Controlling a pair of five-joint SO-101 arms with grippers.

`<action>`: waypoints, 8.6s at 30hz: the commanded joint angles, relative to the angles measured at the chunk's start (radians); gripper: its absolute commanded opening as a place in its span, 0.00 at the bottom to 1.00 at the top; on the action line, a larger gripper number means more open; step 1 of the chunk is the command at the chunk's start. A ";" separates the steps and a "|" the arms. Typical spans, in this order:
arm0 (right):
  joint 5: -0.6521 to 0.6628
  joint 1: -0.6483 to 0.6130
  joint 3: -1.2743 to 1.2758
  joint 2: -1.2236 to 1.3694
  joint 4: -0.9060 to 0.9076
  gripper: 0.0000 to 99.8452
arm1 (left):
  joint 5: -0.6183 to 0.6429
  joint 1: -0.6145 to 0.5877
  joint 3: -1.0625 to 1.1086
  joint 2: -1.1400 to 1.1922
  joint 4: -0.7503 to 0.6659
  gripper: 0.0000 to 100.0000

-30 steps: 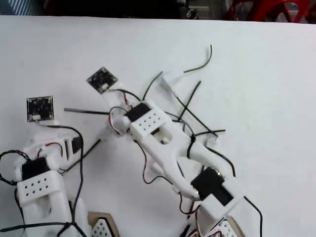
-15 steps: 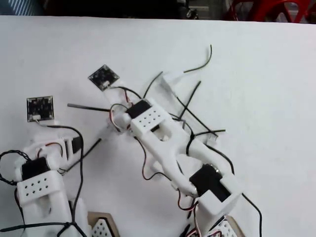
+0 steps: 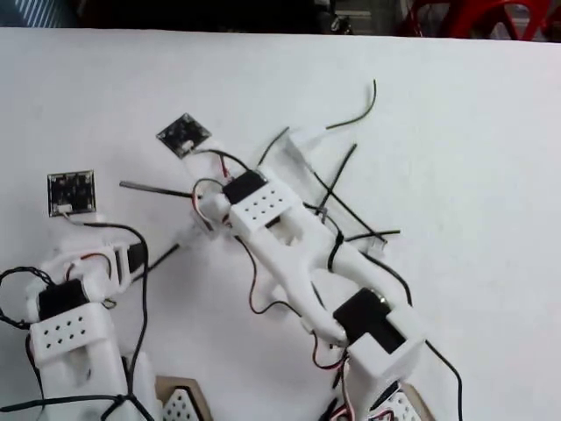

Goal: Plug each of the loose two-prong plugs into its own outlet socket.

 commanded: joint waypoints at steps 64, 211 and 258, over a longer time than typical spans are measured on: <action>-0.160 -0.096 0.003 0.145 0.105 0.02 | 0.000 -0.010 0.000 -0.027 -0.015 0.32; -0.738 0.262 0.382 -0.308 -0.101 0.14 | 0.003 -0.033 0.021 -0.033 -0.031 0.32; -0.948 0.469 0.287 -0.070 -0.447 0.14 | -0.002 -0.031 0.021 -0.033 -0.029 0.32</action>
